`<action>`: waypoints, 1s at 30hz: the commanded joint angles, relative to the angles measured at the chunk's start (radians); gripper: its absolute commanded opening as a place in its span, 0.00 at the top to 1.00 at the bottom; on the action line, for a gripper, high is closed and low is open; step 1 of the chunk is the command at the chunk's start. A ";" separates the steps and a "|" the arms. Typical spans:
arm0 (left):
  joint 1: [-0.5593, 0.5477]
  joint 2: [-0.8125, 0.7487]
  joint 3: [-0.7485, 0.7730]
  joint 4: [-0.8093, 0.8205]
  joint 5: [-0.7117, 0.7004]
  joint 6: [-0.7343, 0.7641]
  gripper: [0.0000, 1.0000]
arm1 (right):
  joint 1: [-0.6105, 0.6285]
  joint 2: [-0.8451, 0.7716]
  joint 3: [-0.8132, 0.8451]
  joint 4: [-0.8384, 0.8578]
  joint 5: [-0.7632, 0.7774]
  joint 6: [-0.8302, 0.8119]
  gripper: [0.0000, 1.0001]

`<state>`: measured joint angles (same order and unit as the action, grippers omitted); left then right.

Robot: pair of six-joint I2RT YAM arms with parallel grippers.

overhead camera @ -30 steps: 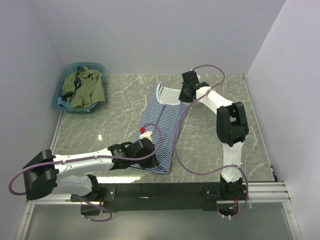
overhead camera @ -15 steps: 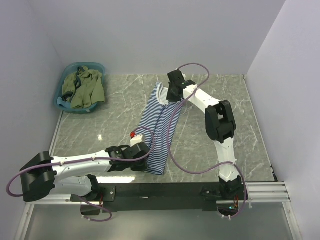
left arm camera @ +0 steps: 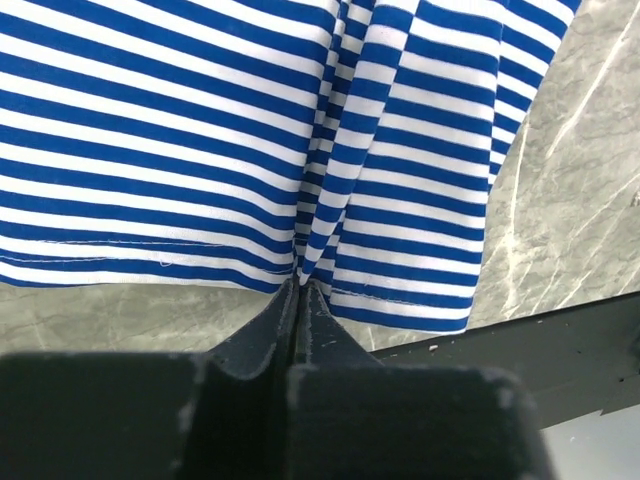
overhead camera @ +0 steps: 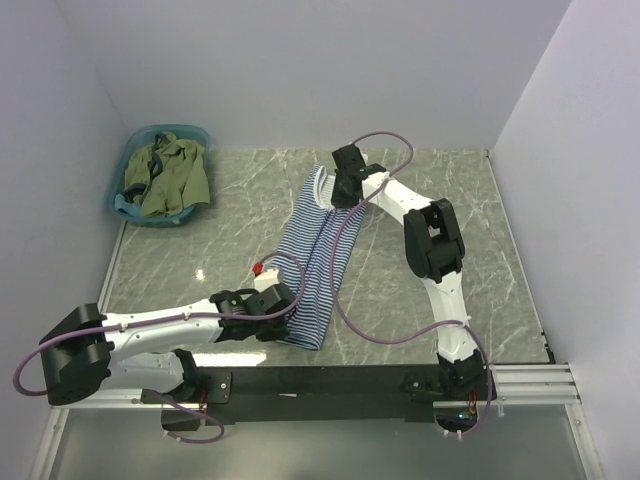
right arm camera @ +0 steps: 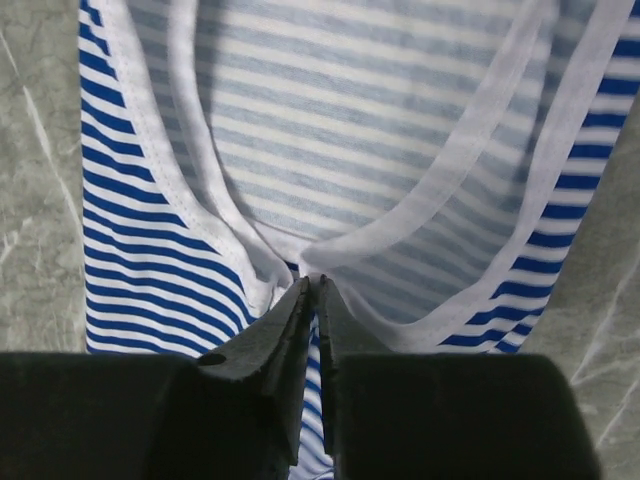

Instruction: Fold and stack the tank tops

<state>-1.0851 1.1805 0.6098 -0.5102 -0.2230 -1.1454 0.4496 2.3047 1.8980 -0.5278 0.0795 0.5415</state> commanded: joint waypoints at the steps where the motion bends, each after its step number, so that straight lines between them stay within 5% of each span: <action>1: 0.001 -0.007 0.028 -0.045 -0.007 0.006 0.94 | -0.002 -0.005 0.046 0.083 -0.004 -0.008 0.84; 3: 0.001 -0.015 0.034 -0.062 -0.015 0.004 0.92 | -0.003 -0.020 0.038 0.100 -0.014 -0.012 0.78; 8: 0.002 -0.041 0.064 -0.097 -0.039 0.007 0.58 | -0.003 -0.065 0.010 0.149 -0.043 -0.032 0.58; 14: 0.005 -0.067 0.165 -0.148 -0.093 0.061 0.50 | -0.003 -0.204 -0.126 0.164 0.008 -0.020 0.54; 20: 0.093 -0.002 0.268 -0.075 -0.052 0.211 0.59 | -0.005 -0.364 -0.384 0.218 0.054 0.003 0.55; 30: 0.100 0.221 0.282 0.116 0.117 0.400 0.89 | -0.018 -0.183 -0.291 0.153 0.009 -0.018 0.67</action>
<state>-0.9852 1.3701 0.8860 -0.4484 -0.1535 -0.8310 0.4442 2.0785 1.5562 -0.3626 0.0883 0.5335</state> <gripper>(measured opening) 0.132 0.334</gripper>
